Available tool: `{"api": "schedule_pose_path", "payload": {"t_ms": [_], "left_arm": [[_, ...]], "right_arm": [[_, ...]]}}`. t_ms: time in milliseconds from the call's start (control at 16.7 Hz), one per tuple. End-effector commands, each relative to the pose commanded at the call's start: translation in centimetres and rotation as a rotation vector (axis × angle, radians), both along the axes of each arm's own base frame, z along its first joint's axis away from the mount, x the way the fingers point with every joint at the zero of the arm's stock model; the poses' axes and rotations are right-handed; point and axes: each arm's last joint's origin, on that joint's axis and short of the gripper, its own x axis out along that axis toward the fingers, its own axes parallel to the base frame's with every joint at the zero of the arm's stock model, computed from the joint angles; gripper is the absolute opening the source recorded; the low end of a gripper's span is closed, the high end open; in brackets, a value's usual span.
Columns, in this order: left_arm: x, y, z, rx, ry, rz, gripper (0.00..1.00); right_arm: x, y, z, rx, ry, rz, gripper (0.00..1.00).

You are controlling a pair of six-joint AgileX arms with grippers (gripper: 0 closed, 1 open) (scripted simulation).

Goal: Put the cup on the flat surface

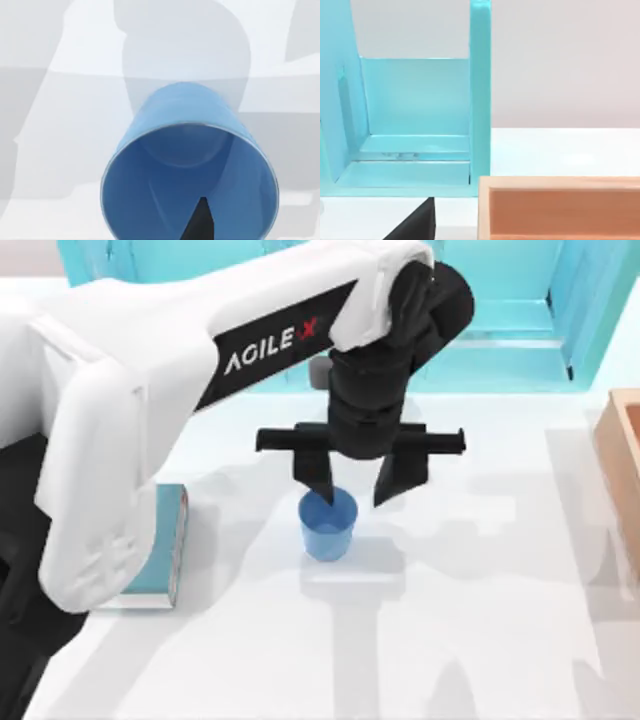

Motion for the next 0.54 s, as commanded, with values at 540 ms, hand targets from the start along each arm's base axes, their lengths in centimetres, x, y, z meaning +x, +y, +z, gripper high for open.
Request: {"api": "schedule_pose_path", "payload": {"t_ms": [540], "left_arm": [[0.00, 0.00, 0.00, 0.000, 0.000, 0.000, 1.00]], "right_arm": [[0.00, 0.00, 0.00, 0.000, 0.000, 0.000, 1.00]]}}
